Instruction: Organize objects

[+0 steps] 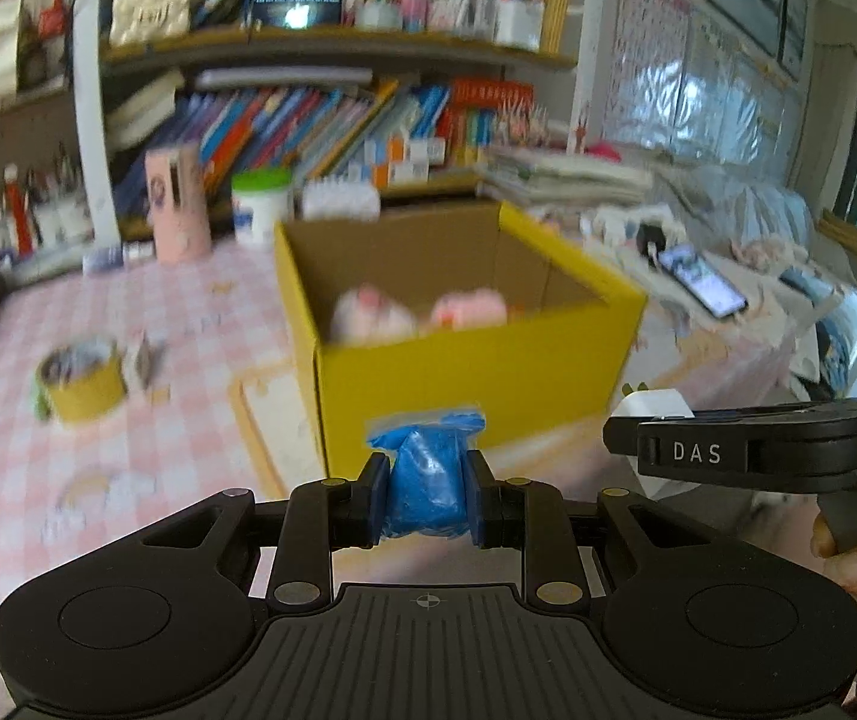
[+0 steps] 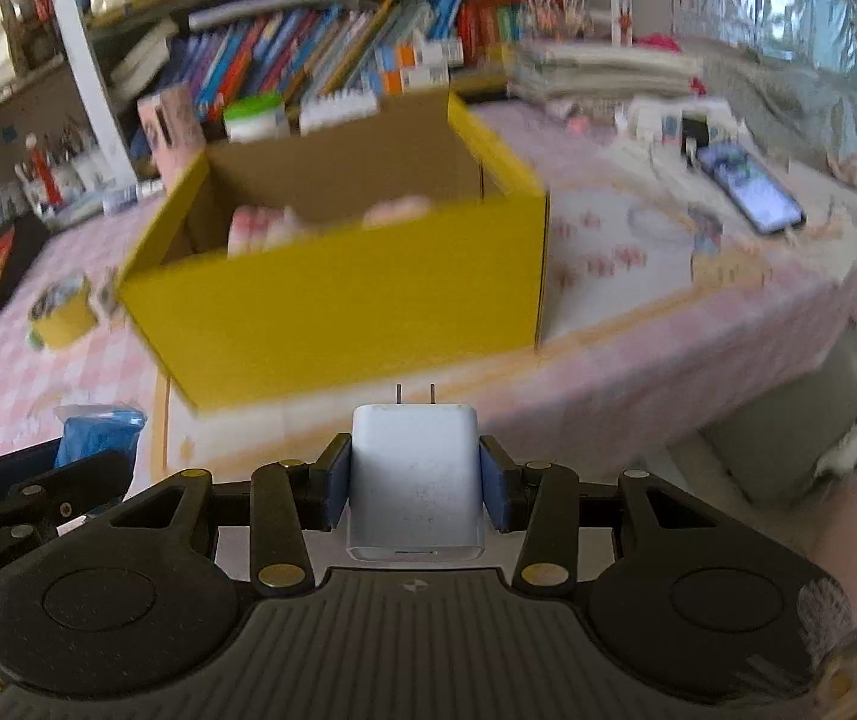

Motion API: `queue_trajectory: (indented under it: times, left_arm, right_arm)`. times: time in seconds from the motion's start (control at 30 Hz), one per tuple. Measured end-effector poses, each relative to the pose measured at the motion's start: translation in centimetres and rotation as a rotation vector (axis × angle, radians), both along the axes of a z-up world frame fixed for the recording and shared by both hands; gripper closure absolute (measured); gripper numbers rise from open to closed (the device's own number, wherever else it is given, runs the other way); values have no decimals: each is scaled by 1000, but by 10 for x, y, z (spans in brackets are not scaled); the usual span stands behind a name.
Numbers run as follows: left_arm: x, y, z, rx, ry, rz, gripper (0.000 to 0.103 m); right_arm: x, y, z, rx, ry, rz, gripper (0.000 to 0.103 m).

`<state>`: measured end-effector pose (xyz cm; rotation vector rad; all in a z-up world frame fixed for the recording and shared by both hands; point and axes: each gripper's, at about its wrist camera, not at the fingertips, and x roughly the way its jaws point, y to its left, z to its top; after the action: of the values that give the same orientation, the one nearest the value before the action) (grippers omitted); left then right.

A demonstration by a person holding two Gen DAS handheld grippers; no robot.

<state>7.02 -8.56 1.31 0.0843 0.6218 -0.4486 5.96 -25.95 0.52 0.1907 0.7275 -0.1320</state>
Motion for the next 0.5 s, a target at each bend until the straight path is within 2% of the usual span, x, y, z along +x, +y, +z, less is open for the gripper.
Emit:
queue_trajectory:
  times: [0.23, 0.5]
  left_arm:
    - [39, -22, 20, -3, -79, 25, 79]
    - [83, -45, 13, 20, -61, 83, 79]
  right_arm:
    - [43, -24, 36, -27, -127, 31, 62]
    - [97, -40, 41, -50, -146, 130, 62]
